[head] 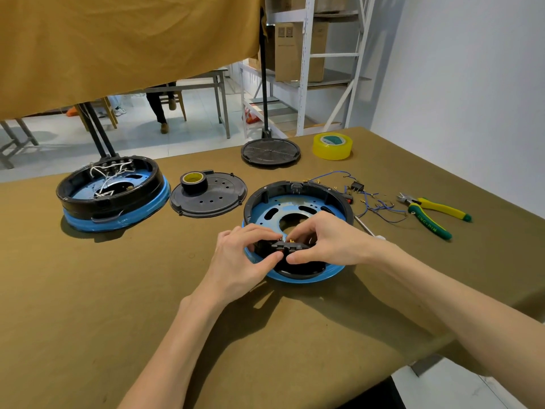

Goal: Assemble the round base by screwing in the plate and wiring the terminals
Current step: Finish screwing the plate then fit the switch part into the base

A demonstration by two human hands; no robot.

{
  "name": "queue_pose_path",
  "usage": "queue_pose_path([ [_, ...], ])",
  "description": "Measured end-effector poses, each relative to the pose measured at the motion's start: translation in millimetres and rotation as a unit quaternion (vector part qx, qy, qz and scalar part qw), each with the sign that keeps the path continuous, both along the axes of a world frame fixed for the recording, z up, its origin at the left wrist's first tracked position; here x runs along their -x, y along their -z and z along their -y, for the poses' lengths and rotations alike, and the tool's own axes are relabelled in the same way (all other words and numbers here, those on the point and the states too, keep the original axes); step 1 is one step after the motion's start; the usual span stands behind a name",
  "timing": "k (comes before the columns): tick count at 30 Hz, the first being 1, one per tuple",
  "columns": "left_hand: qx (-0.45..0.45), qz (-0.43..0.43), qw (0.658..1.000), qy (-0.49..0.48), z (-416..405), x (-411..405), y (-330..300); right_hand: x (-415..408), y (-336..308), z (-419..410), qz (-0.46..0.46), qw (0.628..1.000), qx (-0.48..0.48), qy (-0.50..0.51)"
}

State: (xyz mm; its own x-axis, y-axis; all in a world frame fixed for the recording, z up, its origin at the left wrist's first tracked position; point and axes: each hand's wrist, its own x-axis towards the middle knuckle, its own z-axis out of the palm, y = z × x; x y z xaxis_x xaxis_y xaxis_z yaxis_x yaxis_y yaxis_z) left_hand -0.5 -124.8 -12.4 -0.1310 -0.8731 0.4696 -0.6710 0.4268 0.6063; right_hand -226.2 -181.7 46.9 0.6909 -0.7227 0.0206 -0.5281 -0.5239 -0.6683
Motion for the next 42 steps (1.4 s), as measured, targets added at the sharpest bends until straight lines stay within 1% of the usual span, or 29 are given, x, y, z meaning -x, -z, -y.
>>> queue_pose_path([
  [6, 0.003, -0.002, 1.0, -0.003, -0.3, 3.3, -1.3, -1.1, 0.5, -2.2, -0.026, 0.999, 0.029, 0.021],
  [12, 0.006, -0.016, 1.0, -0.012, -6.1, 7.6, -1.6, 9.1, 1.4, -5.4, -0.016, 0.998, 0.051, 0.02],
  [19, -0.003, -0.046, 0.999, -0.005, -6.0, 10.9, -5.0, 8.8, 7.1, -6.2, 0.035, 0.997, 0.053, 0.048],
  [22, -0.012, -0.048, 0.999, 0.002, -6.9, 9.3, -8.1, 7.9, 8.6, -8.2, 0.034, 0.996, 0.072, 0.045],
  [25, -0.02, -0.054, 0.998, 0.009, -6.7, 9.0, -10.2, 8.3, 6.0, -7.2, 0.046, 0.997, 0.056, 0.04],
  [28, -0.022, -0.062, 0.998, 0.013, -7.5, 9.4, -12.0, 8.3, 8.1, -9.7, 0.058, 0.995, 0.072, 0.03],
  [32, -0.028, -0.072, 0.997, 0.019, -9.1, 10.2, -11.3, 9.7, 13.0, -10.5, 0.037, 0.994, 0.093, 0.047],
  [35, -0.026, -0.077, 0.997, 0.017, -9.9, 10.9, -11.6, 8.7, 14.0, -10.1, 0.047, 0.992, 0.099, 0.055],
  [42, -0.027, -0.074, 0.997, 0.016, -6.8, 10.6, -10.4, 8.5, 6.7, -6.5, 0.029, 0.996, 0.072, 0.048],
])
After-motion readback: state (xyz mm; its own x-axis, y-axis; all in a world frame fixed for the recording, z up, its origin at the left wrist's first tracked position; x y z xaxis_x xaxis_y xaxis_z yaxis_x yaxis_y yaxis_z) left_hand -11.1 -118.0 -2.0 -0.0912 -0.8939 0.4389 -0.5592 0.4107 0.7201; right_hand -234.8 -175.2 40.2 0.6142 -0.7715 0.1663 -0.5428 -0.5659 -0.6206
